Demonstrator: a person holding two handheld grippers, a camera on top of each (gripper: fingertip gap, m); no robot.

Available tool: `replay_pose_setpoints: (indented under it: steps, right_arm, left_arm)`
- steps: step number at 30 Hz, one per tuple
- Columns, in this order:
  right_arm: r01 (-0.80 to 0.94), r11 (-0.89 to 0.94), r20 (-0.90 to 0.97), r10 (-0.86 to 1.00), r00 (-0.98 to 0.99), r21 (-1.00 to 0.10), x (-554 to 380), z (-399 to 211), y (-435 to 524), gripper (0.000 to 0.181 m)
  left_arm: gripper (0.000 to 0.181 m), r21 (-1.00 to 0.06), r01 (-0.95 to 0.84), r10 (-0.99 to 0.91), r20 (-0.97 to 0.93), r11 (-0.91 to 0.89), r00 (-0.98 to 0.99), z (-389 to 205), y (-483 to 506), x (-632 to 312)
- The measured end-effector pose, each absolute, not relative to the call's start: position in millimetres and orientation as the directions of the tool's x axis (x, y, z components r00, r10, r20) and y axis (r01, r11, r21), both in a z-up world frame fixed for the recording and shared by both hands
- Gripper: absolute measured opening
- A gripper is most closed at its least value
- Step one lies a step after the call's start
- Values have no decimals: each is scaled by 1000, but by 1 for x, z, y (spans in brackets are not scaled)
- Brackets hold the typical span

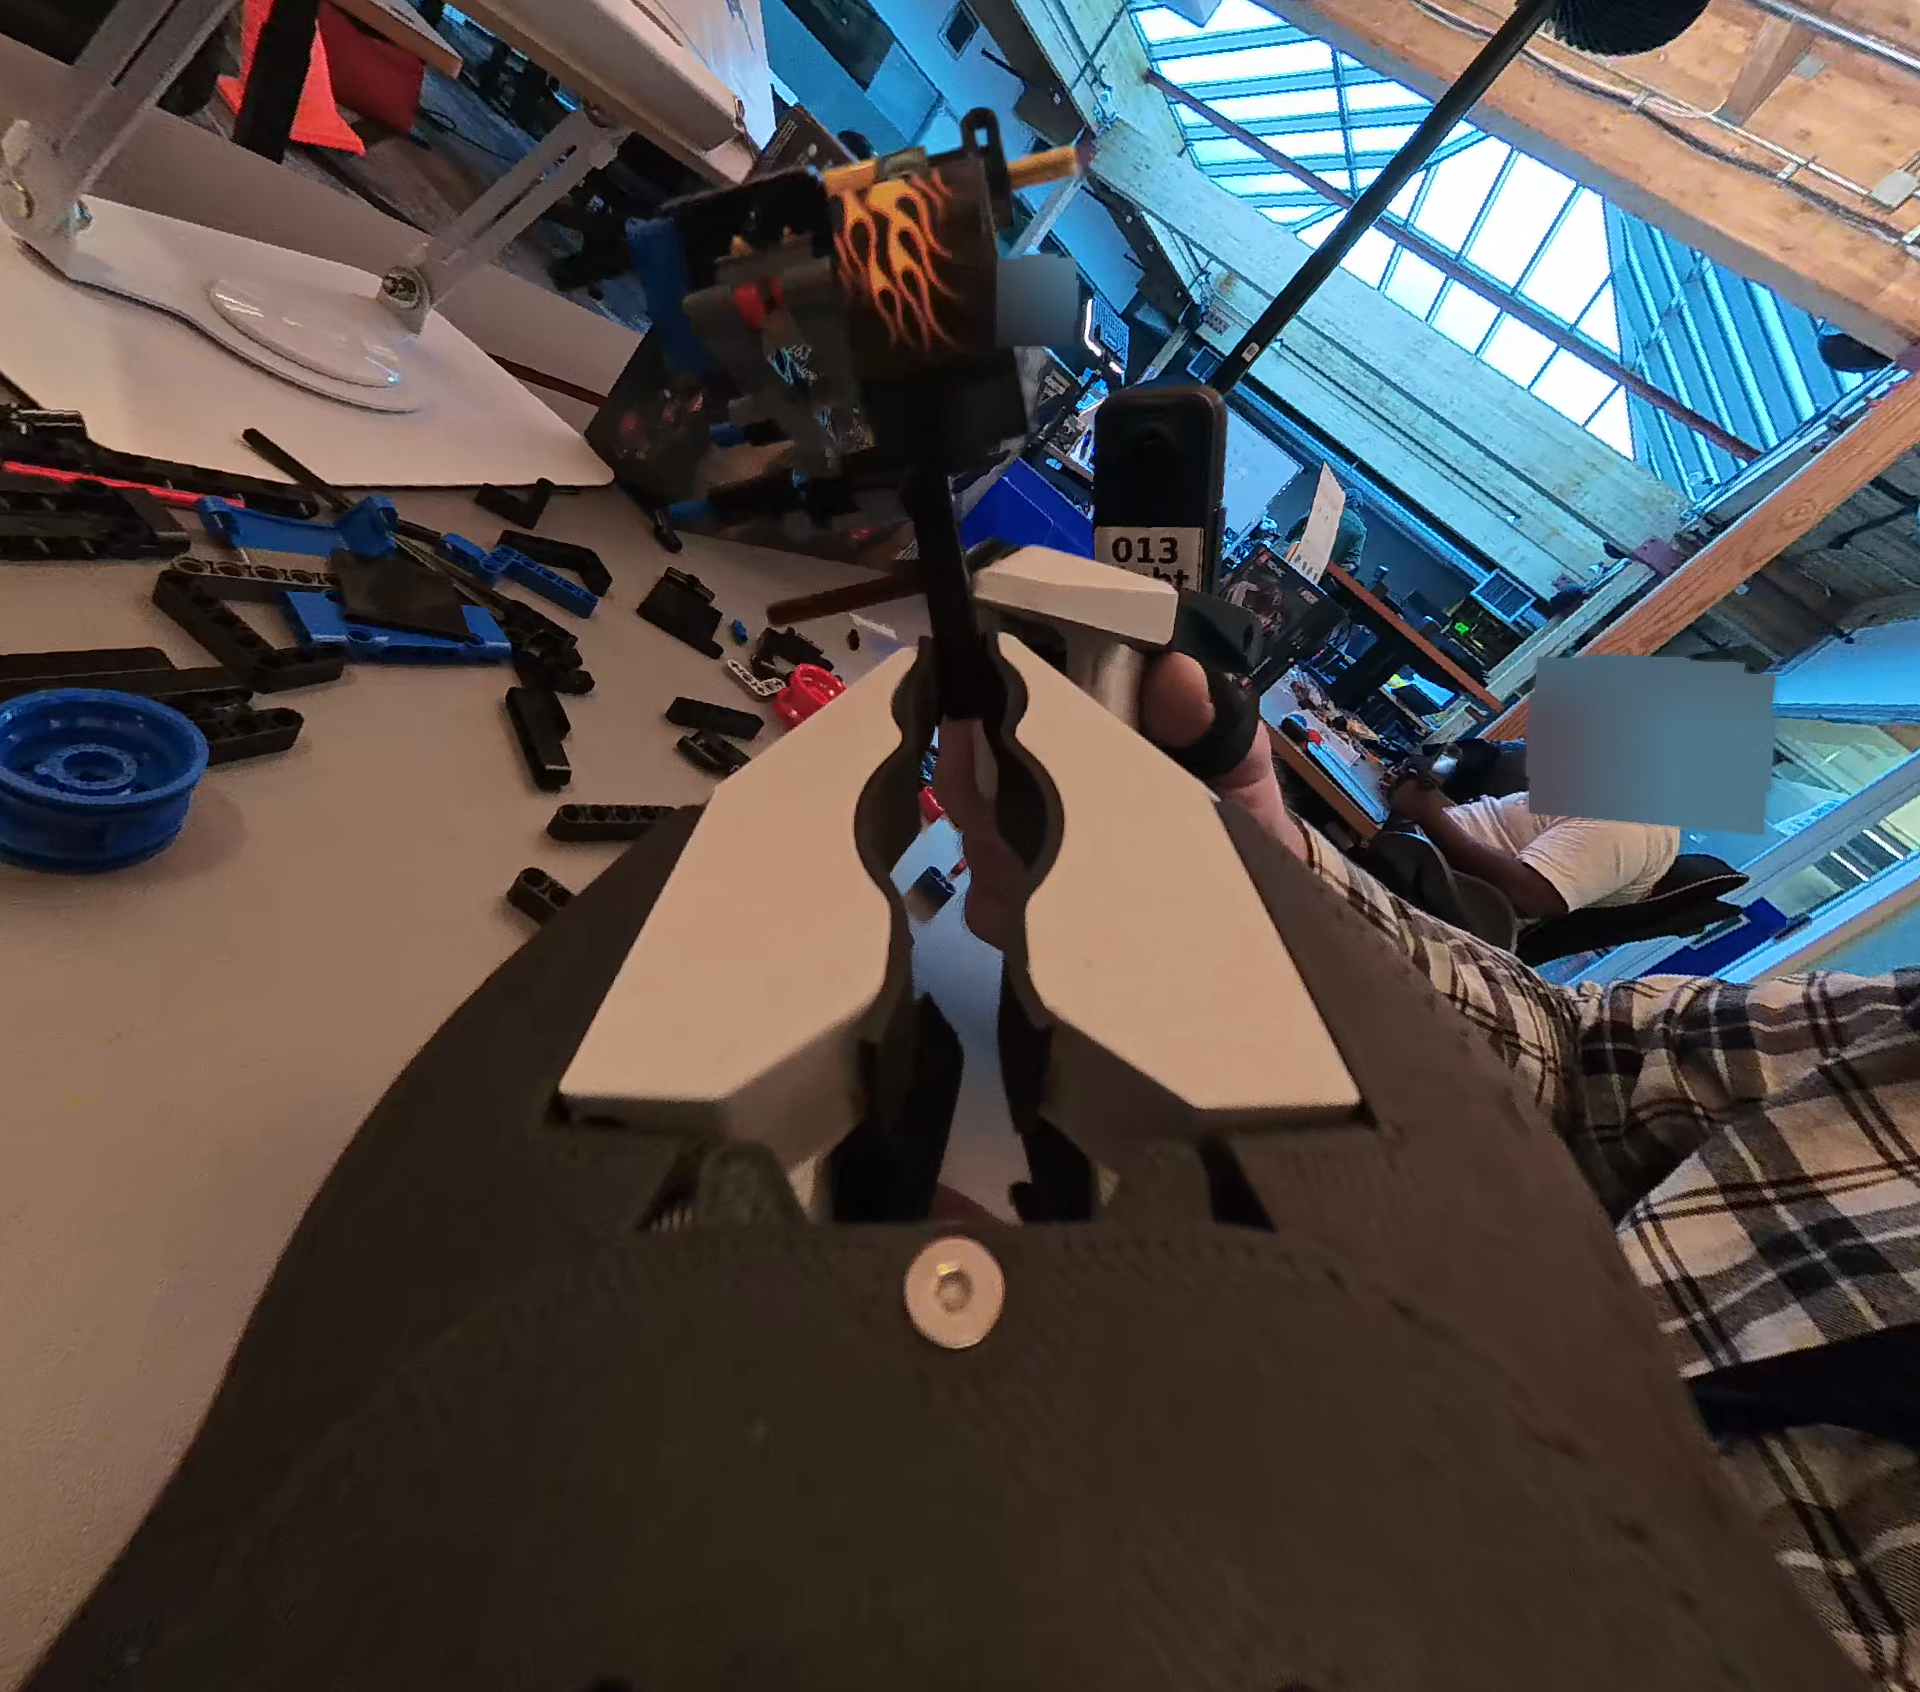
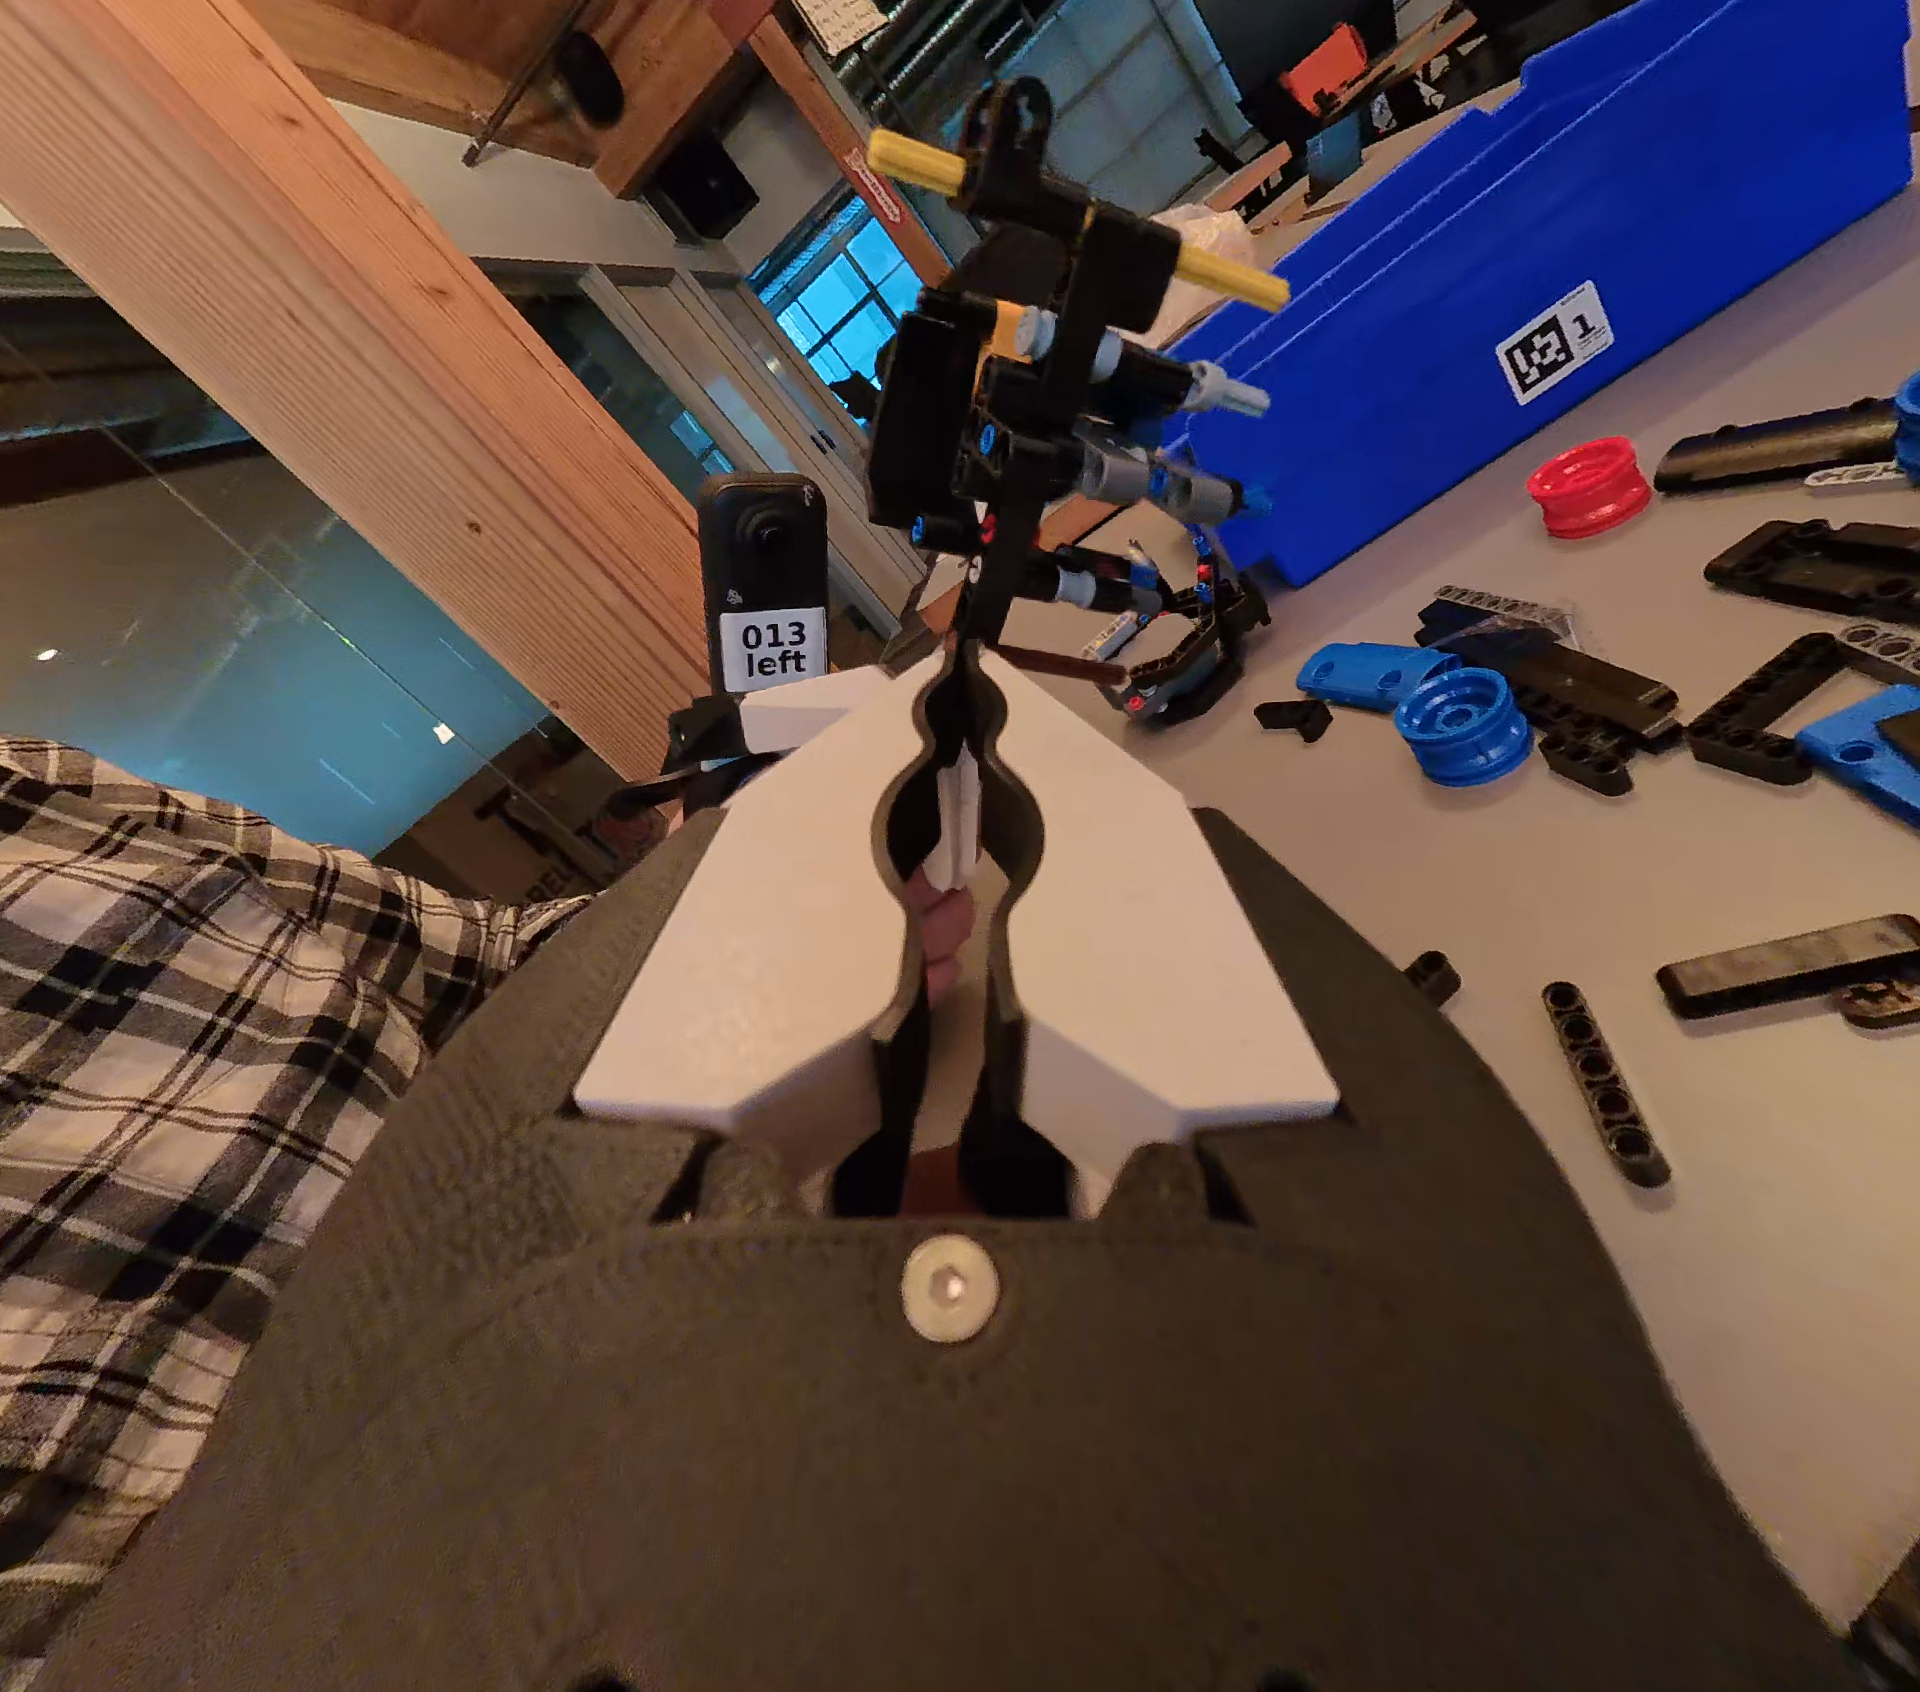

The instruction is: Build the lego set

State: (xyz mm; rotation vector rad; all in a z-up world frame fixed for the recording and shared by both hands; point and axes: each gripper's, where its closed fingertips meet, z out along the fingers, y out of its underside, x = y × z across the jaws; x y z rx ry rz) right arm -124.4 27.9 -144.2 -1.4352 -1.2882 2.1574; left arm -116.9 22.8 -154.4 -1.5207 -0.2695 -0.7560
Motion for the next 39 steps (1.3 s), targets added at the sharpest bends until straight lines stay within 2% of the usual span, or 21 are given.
replay_pose_setpoints:
  steps: [4, 10, 14, 21, 23, 30, 39]
  right_arm:
    - [243, -592, -628, 625, -464, -769, -126, -145, 32, 0]
    - [272, -584, -637, 623, -453, -765, -128, -149, 28, 22]
    - [261, -588, -632, 614, -473, -766, -126, -146, 28, 15]
    - [253, -602, -635, 589, -500, -758, -125, -142, 28, 16]
    - [251, -605, -635, 582, -509, -756, -124, -140, 27, 21]
    - [266, -609, -651, 589, -479, -747, -127, -146, 29, 23]
    - [306, -614, -673, 551, -493, -727, -125, -148, 24, 12]
  left_arm:
    - [5, -797, 596, -273, 598, -103, 753, -154, 23, -117]
    - [5, -775, 626, -294, 619, -81, 728, -151, 24, -114]
    - [5, -762, 641, -310, 634, -96, 708, -151, 25, -113]
    - [5, -721, 687, -349, 670, -95, 655, -148, 25, -112]
    - [5, -716, 692, -352, 673, -90, 650, -147, 25, -113]
    - [5, -745, 663, -335, 645, -74, 687, -149, 26, -112]
    - [5, -743, 666, -324, 648, -68, 689, -152, 27, -114]
